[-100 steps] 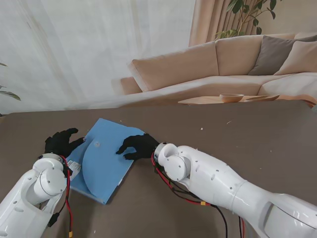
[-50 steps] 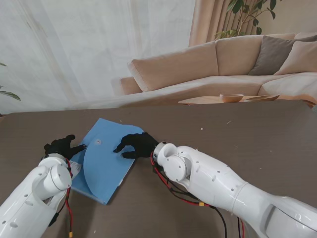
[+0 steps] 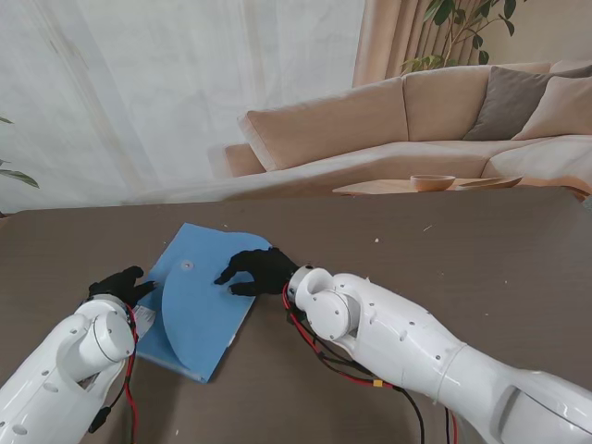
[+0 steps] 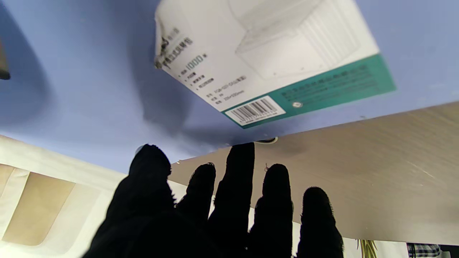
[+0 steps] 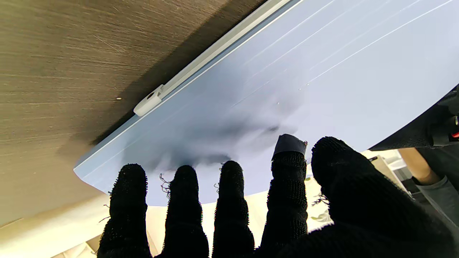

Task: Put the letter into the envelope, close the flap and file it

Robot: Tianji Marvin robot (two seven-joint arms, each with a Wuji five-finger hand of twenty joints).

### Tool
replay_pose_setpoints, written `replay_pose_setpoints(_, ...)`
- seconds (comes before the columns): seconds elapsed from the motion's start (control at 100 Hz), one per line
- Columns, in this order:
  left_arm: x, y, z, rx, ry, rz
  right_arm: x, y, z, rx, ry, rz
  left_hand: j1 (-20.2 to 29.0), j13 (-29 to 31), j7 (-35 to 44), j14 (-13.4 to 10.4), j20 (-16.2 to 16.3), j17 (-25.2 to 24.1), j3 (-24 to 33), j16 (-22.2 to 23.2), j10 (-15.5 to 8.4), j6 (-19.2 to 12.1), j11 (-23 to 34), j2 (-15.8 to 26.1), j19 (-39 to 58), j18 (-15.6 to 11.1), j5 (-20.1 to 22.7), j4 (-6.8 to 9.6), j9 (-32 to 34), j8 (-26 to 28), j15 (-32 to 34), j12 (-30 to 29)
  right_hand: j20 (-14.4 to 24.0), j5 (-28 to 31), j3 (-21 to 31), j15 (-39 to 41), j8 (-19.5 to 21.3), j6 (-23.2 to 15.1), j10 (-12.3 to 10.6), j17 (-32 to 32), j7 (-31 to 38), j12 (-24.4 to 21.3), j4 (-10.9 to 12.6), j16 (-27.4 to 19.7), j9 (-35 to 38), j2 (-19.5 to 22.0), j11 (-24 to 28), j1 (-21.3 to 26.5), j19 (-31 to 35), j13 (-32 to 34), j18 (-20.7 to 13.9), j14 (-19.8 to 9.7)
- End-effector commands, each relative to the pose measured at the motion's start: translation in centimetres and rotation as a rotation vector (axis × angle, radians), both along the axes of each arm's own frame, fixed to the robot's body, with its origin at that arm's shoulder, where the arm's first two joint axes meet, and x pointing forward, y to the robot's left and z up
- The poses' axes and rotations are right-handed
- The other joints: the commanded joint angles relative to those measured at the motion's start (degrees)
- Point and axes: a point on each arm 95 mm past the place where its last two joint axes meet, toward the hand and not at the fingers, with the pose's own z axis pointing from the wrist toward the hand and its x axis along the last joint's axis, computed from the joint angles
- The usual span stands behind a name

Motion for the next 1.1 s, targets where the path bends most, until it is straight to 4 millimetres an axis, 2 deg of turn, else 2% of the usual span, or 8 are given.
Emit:
replay_pose_setpoints(0.0,-0.5,-0.7,-0.7,-0.023,0.027,-0.015,-0.5,-0.3,-0.5,-0.019,0.017,0.004,2.8,1.1,1.5,-0.7,0.2,0.1,-0.3,1.7,-1.8,0.8,3.1,3.4,0.4,0.6,0.9,0.05,3.4,0.7,0.6,1.4,0.7,0.1,-0.3,1.3,0.9,0.4,-0.9,-0.2,-0.8,0.4,0.8,1.0,1.6,1.1,0.4,0.8,0.6,-0.3,-1.2,-0.8)
replay_pose_setpoints(0.27,-1.9,-2.1,-0.7,-0.113,0.058,-0.070,-0.9,-1.7,-0.2,-0.045,0.008,-0.018,5.4,1.4,4.5,-1.2,0.7,0.5,0.1,2.5,-2.4,0.8,4.5,2.8,0.8,0.4,2.4,0.06,3.5,2.2,0.6,2.6,0.9,-0.1,1.2,2.2,2.8,1.2,-0.4,0.2,-0.9,0.9,2.3,1.6,2.1,0.4,1.6,1.4,1.3,0.2,-1.2,-0.5)
replay_pose_setpoints(0.53,-3.9,-5.5,0.3,-0.207,0.098,-0.202,-2.1,-3.6,0.2,-0.068,0.005,-0.056,7.3,1.1,5.8,-1.7,1.2,0.6,-0.3,2.6,-2.9,0.2,3.9,2.1,1.0,0.4,2.8,-0.26,2.6,3.8,0.4,2.3,1.0,0.0,2.9,3.9,4.1,1.1,0.1,0.5,-1.1,1.5,2.8,2.6,2.8,-0.1,3.1,1.6,2.0,0.9,-1.0,0.1)
replay_pose_setpoints(0.72,-4.6,-7.4,0.3,-0.228,0.121,-0.254,-3.2,-4.8,0.0,-0.087,0.012,-0.068,7.5,0.9,5.7,-2.0,1.4,0.6,-0.3,2.6,-3.3,0.0,3.5,2.1,1.1,0.4,2.5,-0.27,1.8,4.2,0.3,2.0,1.1,1.1,3.3,4.7,4.8,3.4,0.4,2.0,-1.0,1.7,2.7,2.9,7.1,-0.6,3.8,1.4,2.8,3.7,-0.1,1.0)
replay_pose_setpoints(0.8,-4.6,-7.7,0.2,-0.235,0.122,-0.256,-3.5,-5.0,-0.3,-0.088,0.020,-0.067,7.7,0.7,5.8,-2.0,1.5,0.5,-0.3,2.6,-3.3,0.0,3.4,1.9,1.0,0.4,2.5,-0.27,1.5,4.4,0.3,1.8,0.8,3.6,6.1,5.2,4.1,6.3,1.2,3.4,2.1,1.8,0.2,3.0,12.5,-2.8,3.7,1.3,4.0,7.2,0.8,1.5)
replay_pose_setpoints(0.91,-4.7,-7.6,0.2,-0.235,0.111,-0.262,-3.8,-5.1,-0.8,-0.087,0.033,-0.061,7.5,0.5,6.0,-2.1,1.6,0.5,-0.5,2.6,-3.3,-0.6,3.4,1.6,1.0,0.4,2.7,-0.29,1.2,4.6,0.2,1.7,0.1,7.4,8.7,5.2,2.3,10.7,1.4,4.3,5.5,1.7,-1.6,2.7,15.9,-4.5,2.9,1.6,4.8,9.2,1.3,1.4)
replay_pose_setpoints(0.96,-4.8,-7.4,0.3,-0.234,0.098,-0.266,-3.8,-5.1,-1.0,-0.089,0.036,-0.054,6.8,0.5,6.1,-1.9,1.7,0.6,-0.7,2.6,-3.4,-1.4,3.5,1.2,1.1,0.5,3.1,-0.29,1.1,4.8,0.3,1.7,-0.2,9.2,9.4,5.0,1.1,12.4,1.2,4.4,6.0,1.6,-2.0,2.5,16.4,-4.6,2.7,1.8,5.0,9.5,1.2,1.0)
replay_pose_setpoints(1.09,-5.0,-6.8,0.9,-0.224,0.046,-0.285,-3.6,-5.0,-1.6,-0.114,0.044,-0.033,3.4,-0.4,5.7,-1.9,2.8,0.3,0.0,4.2,-4.1,-3.7,5.5,0.1,1.4,0.8,3.6,0.63,-1.2,3.9,0.8,4.1,-0.7,10.1,9.8,4.5,-1.1,13.0,1.0,4.2,4.8,1.4,-2.2,2.1,16.6,-3.9,1.9,1.8,5.0,9.2,0.9,0.6)
